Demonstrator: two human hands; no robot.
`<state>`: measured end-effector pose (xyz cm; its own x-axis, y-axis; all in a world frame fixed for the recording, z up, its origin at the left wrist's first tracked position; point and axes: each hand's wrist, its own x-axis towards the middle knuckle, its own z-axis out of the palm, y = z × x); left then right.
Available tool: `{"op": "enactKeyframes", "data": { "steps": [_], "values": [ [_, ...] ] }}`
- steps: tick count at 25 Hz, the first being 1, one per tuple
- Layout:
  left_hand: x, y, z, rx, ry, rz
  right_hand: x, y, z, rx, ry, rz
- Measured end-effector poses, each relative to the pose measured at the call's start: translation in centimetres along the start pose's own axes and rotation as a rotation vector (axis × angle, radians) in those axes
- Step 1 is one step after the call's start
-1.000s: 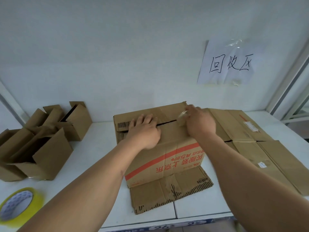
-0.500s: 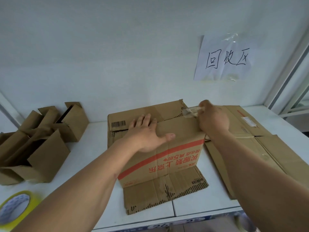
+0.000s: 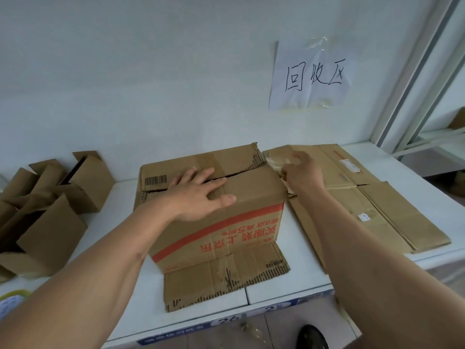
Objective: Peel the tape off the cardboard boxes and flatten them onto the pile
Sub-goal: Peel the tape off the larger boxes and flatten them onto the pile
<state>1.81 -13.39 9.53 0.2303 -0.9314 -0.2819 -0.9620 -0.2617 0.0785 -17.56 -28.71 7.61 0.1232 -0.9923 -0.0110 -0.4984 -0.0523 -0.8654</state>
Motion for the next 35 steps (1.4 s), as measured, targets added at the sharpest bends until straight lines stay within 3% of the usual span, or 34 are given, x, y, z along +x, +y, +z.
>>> {"op": "enactKeyframes", "data": {
  "steps": [4, 8, 14, 19, 28, 30, 33, 35],
  "values": [
    [1.0, 3.0, -0.3, 0.033, 0.086, -0.023, -2.3, -0.1, 0.0, -0.024, -0.081, -0.114],
    [1.8, 5.4, -0.4, 0.016, 0.159, -0.033, -0.8, -1.4, 1.1, -0.039, -0.094, -0.066],
    [2.7, 5.8, 0.9, 0.046, 0.122, 0.044, 0.3, 0.4, 1.9, 0.403, -0.284, 0.145],
    [2.6, 5.7, 0.9, 0.031, 0.123, 0.031, -2.5, 3.1, 1.1, 0.746, -0.113, 0.322],
    [1.6, 6.7, 0.8, 0.053, 0.109, 0.030, -8.0, 6.4, -2.3, 0.854, 0.174, 0.148],
    [1.6, 6.9, 0.8, 0.051, 0.106, 0.027, -8.1, 8.3, -3.5, 0.648, 0.200, 0.084],
    [1.6, 7.0, 0.8, 0.058, 0.110, 0.026, -9.0, 12.7, -3.6, -0.125, 0.102, 0.020],
    [1.5, 7.0, 0.8, 0.048, 0.108, 0.027, -10.5, 15.7, -3.0, -0.400, -0.005, -0.015]
  ]
}}
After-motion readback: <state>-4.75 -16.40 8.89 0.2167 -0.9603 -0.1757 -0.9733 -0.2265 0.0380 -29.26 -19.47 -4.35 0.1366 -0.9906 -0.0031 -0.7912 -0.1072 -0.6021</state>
